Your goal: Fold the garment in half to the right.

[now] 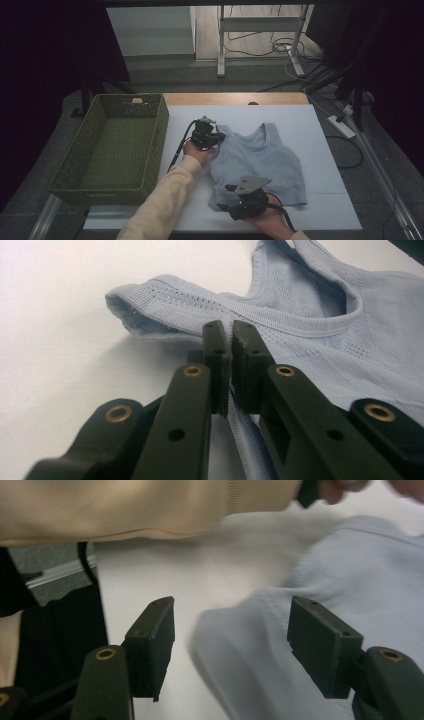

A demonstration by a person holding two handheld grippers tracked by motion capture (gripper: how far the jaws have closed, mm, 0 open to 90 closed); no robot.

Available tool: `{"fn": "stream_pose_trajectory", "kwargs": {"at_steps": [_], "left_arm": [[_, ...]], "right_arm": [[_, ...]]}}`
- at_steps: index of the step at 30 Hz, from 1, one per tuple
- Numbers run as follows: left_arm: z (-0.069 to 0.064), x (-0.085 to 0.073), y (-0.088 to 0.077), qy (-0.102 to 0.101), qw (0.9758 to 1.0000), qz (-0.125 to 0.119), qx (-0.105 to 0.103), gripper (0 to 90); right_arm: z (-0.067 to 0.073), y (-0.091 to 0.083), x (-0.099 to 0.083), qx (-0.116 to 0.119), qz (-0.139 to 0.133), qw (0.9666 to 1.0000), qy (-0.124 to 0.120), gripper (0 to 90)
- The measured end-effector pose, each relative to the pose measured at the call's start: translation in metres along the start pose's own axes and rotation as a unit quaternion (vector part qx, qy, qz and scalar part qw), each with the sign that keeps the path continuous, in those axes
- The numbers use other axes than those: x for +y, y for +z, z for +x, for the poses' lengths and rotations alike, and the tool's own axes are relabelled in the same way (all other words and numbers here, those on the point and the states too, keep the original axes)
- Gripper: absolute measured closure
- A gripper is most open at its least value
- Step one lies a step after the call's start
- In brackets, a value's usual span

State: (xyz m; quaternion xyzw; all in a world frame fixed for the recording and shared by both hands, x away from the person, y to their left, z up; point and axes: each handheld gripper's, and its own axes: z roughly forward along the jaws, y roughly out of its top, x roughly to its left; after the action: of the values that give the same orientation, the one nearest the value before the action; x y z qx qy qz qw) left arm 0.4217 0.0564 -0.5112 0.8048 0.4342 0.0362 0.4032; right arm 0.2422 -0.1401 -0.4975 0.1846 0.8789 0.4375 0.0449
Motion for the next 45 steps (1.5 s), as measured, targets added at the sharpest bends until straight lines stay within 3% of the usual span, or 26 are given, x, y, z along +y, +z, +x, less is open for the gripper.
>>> {"fn": "stream_pose_trajectory", "kwargs": {"at_steps": [5, 10, 16, 21, 28, 39, 45], "left_arm": [[0.0, 0.0, 0.0, 0.001, 1.0, 0.0, 0.0, 84.7], [0.0, 0.0, 0.001, -0.002, 1.0, 0.0, 0.001, 84.7], [0.001, 0.0, 0.0, -0.002, 1.0, -0.002, 0.001, 84.7], [0.002, 0.0, -0.001, -0.003, 1.0, -0.004, 0.0, 84.7], [0.002, 0.0, -0.001, -0.003, 1.0, -0.005, 0.0, 84.7], [0.002, 0.0, -0.002, -0.004, 1.0, -0.005, 0.001, 84.7], [0.003, 0.0, -0.002, -0.003, 1.0, -0.006, 0.0, 84.7]], "right_arm": [[0.008, 0.014, 0.002, 0.014, 0.019, 0.9996, -0.015, 35.5], [0.01, 0.026, 0.002, 0.012, 0.034, 0.9989, -0.029, 35.4], [0.009, 0.041, 0.002, -0.01, 0.077, 0.9961, -0.043, 33.0], [0.008, 0.05, 0.001, -0.021, 0.096, 0.9939, -0.049, 31.6], [0.005, 0.055, 0.001, -0.028, 0.1, 0.9938, -0.039, 32.2], [0.002, 0.055, 0.003, -0.055, 0.099, 0.9932, -0.028, 48.9], [0.001, 0.051, 0.004, -0.072, 0.104, 0.9905, -0.055, 77.4]]}}
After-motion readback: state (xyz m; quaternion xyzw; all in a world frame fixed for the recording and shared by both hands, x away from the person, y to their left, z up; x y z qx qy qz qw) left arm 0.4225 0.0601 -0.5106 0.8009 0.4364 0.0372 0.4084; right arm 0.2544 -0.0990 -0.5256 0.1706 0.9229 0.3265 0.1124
